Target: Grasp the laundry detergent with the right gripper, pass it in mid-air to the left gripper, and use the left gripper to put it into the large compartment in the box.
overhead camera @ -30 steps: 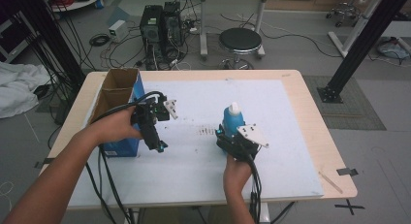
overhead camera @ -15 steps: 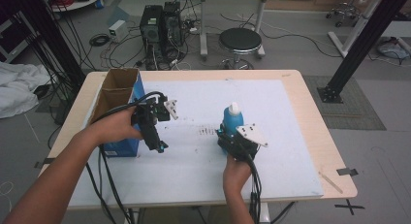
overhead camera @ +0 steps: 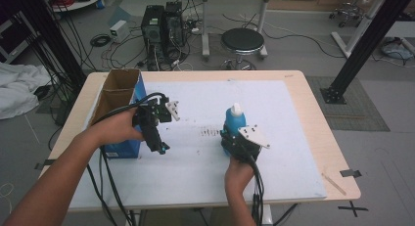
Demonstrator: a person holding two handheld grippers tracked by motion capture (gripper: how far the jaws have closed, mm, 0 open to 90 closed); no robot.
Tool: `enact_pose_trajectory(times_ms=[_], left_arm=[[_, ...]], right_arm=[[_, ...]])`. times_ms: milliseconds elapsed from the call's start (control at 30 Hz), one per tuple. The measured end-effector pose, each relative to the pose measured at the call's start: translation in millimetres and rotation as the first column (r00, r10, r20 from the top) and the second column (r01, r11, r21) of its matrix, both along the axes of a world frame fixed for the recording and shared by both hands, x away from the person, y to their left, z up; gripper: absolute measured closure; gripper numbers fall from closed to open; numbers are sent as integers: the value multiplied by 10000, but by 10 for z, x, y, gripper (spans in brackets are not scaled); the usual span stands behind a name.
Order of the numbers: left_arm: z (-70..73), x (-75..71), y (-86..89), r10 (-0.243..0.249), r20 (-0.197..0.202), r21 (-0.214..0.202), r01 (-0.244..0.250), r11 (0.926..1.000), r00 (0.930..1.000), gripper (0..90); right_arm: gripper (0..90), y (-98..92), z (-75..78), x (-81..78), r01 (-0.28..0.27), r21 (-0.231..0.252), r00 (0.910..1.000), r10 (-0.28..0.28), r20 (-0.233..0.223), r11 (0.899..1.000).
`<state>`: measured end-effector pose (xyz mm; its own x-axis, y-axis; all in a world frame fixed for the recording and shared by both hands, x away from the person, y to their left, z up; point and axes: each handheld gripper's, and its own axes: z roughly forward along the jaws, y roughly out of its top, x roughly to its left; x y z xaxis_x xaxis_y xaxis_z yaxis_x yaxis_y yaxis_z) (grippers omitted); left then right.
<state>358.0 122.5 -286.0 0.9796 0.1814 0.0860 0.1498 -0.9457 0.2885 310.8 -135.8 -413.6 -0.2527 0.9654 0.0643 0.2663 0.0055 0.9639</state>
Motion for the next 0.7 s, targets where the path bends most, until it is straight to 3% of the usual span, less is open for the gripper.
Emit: enact_pose_trajectory(times_ms=[300, 700], left_arm=[[-1, 8, 0, 1, -5, -4, -1, 10000, 10000, 21], [8, 3, -2, 36, 38, -44, -36, 10000, 10000, 21]], right_arm=[[441, -32, 20, 14, -252, -13, 9996, 252, -137, 9997], [444, -162, 201, -30, -1184, -449, 9928, 1174, -238, 9920]])
